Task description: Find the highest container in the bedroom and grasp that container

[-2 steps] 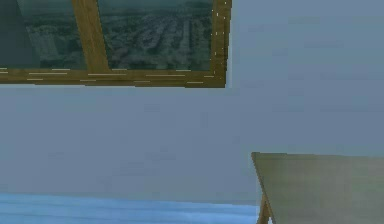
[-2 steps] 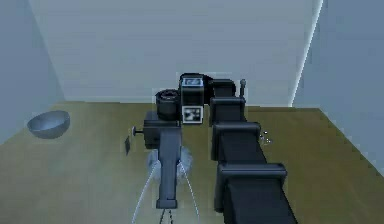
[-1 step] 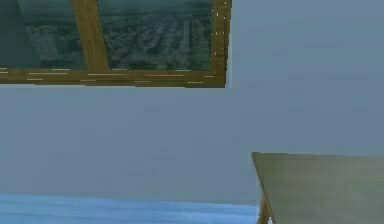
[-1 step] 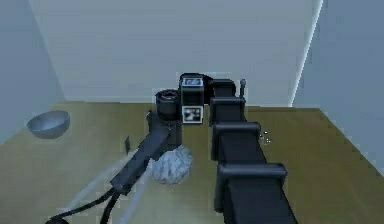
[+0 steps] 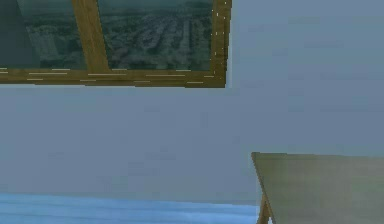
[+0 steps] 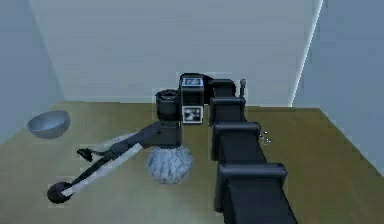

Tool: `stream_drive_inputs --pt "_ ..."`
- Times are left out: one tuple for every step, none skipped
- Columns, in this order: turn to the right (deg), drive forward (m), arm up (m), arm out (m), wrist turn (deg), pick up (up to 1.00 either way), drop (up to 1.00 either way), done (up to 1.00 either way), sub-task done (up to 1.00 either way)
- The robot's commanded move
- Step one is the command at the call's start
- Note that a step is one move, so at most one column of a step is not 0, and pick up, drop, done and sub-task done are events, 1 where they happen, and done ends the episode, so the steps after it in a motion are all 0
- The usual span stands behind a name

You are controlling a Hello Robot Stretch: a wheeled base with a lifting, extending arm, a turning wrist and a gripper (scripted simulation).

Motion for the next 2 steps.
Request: stream_drive_inputs --pt "0.0 0.0 0.0 0.0 45.0 0.0 0.0 0.0 0.0" --pt "0.0 0.0 0.0 0.0 39.0 0.0 0.0 0.0 0.0"
